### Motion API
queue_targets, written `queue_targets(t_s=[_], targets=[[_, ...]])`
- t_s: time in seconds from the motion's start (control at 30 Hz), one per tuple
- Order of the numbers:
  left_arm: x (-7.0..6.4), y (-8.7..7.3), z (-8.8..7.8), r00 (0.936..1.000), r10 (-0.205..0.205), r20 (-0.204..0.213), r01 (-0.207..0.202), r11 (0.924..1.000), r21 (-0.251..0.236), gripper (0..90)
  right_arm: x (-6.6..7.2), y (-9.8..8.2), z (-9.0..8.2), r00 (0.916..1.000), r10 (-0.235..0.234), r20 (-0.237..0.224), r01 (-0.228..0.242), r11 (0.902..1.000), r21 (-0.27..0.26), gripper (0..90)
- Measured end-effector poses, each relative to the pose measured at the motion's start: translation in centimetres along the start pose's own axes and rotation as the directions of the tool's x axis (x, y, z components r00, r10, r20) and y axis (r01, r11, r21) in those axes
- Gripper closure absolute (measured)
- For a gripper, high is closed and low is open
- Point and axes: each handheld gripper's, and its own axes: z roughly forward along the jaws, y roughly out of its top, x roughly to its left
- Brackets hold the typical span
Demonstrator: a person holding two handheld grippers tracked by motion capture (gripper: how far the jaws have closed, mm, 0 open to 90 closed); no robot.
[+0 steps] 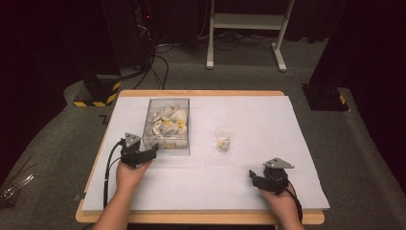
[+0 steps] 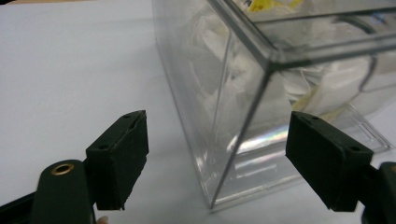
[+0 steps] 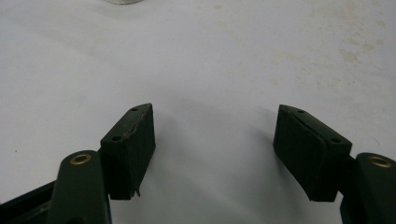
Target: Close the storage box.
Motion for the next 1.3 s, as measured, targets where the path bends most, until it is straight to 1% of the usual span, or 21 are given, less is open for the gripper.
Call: queue_targets(t_s=[0.07, 0.1, 0.17, 0.23, 0.33, 0.4, 0.47, 0.5, 0.57, 0.63, 0.7, 0.77, 0.83, 0.93, 0.97, 1.0, 1.03, 1.07, 1.17, 1.3], targets=[[0.1, -0.7, -0.4, 1.0000, 0.009, -0.001, -0.009, 0.9999, 0.013, 21.8, 0.0, 0.0, 0.0, 1.0000, 0.001, 0.000, -0.001, 1.0000, 0.000, 29.5], [0.2, -1.0, -0.6, 0.9997, 0.025, -0.004, -0.025, 0.9994, 0.025, 21.5, 0.0, 0.0, 0.0, 1.0000, -0.001, 0.000, 0.001, 1.0000, -0.001, 29.5], [0.3, -1.7, -1.2, 0.9996, 0.027, 0.001, -0.027, 0.9990, 0.034, 21.6, 0.0, 0.0, 0.0, 1.0000, 0.000, 0.000, 0.000, 1.0000, 0.000, 29.4], [0.3, -2.1, -2.0, 0.9994, 0.027, 0.020, -0.028, 0.9982, 0.054, 22.4, 0.0, 0.0, 0.0, 1.0000, 0.001, 0.000, -0.001, 1.0000, 0.001, 29.5], [0.1, -2.8, -3.4, 0.9983, 0.046, 0.037, -0.049, 0.9964, 0.069, 22.9, 0.0, 0.0, 0.0, 1.0000, 0.001, 0.000, -0.001, 1.0000, 0.001, 29.5], [0.0, -3.1, -4.1, 0.9976, 0.039, 0.057, -0.043, 0.9957, 0.081, 22.7, 0.0, 0.0, 0.0, 1.0000, 0.000, 0.001, 0.000, 1.0000, 0.001, 29.5], [0.0, -3.5, -4.7, 0.9958, 0.040, 0.082, -0.049, 0.9934, 0.104, 21.4, 0.0, 0.0, 0.0, 1.0000, 0.000, 0.001, 0.000, 1.0000, 0.000, 29.4], [0.0, -3.8, -4.9, 0.9947, 0.049, 0.090, -0.059, 0.9916, 0.115, 21.1, 0.1, 0.0, 0.0, 1.0000, 0.002, 0.001, -0.002, 1.0000, 0.001, 29.5], [0.0, -4.5, -5.3, 0.9936, 0.084, 0.076, -0.094, 0.9862, 0.136, 21.0, 0.0, 0.0, 0.0, 1.0000, 0.002, 0.001, -0.002, 1.0000, 0.000, 29.5], [0.2, -5.1, -5.5, 0.9927, 0.105, 0.060, -0.114, 0.9810, 0.158, 20.7, 0.1, 0.0, 0.0, 1.0000, 0.002, 0.001, -0.002, 1.0000, 0.000, 29.5], [0.5, -5.7, -5.8, 0.9933, 0.103, 0.052, -0.111, 0.9785, 0.174, 20.5, 0.1, 0.0, 0.0, 1.0000, 0.002, 0.002, -0.002, 1.0000, 0.000, 29.5], [0.7, -6.2, -6.1, 0.9932, 0.101, 0.059, -0.109, 0.9788, 0.173, 20.3, 0.0, 0.0, 0.0, 1.0000, 0.002, 0.001, -0.002, 1.0000, 0.000, 29.5], [0.8, -6.2, -6.2, 0.9917, 0.107, 0.072, -0.118, 0.9763, 0.181, 19.8, 0.1, 0.0, 0.0, 1.0000, 0.002, 0.001, -0.002, 1.0000, -0.001, 29.5], [0.6, -6.3, -6.0, 0.9889, 0.128, 0.075, -0.140, 0.9730, 0.183, 18.9, 0.1, 0.0, 0.0, 1.0000, 0.001, 0.002, -0.001, 1.0000, -0.001, 29.5], [0.6, -6.4, -5.8, 0.9860, 0.147, 0.078, -0.159, 0.9704, 0.181, 19.0, 0.1, 0.0, 0.0, 1.0000, 0.000, 0.004, 0.000, 1.0000, -0.001, 29.5], [0.7, -6.5, -5.7, 0.9857, 0.147, 0.082, -0.159, 0.9723, 0.171, 18.0, 0.1, 0.0, 0.0, 1.0000, -0.003, 0.007, 0.003, 1.0000, -0.002, 29.5], [0.8, -6.4, -5.7, 0.9855, 0.143, 0.091, -0.157, 0.9726, 0.172, 17.6, 0.1, 0.0, 0.0, 0.9999, -0.005, 0.009, 0.005, 1.0000, -0.003, 29.5], [0.8, -6.4, -5.6, 0.9840, 0.150, 0.095, -0.165, 0.9708, 0.174, 17.3, 0.1, 0.0, 0.0, 0.9999, -0.006, 0.010, 0.006, 1.0000, -0.003, 29.4], [0.8, -6.4, -5.6, 0.9827, 0.148, 0.111, -0.166, 0.9699, 0.178, 15.2, 0.1, 0.0, 0.0, 0.9999, -0.003, 0.012, 0.003, 1.0000, -0.002, 28.8], [0.9, -6.4, -5.6, 0.9824, 0.149, 0.113, -0.167, 0.9702, 0.176, 14.9, 0.2, 0.0, 0.0, 0.9998, -0.003, 0.018, 0.003, 1.0000, -0.002, 28.6]])
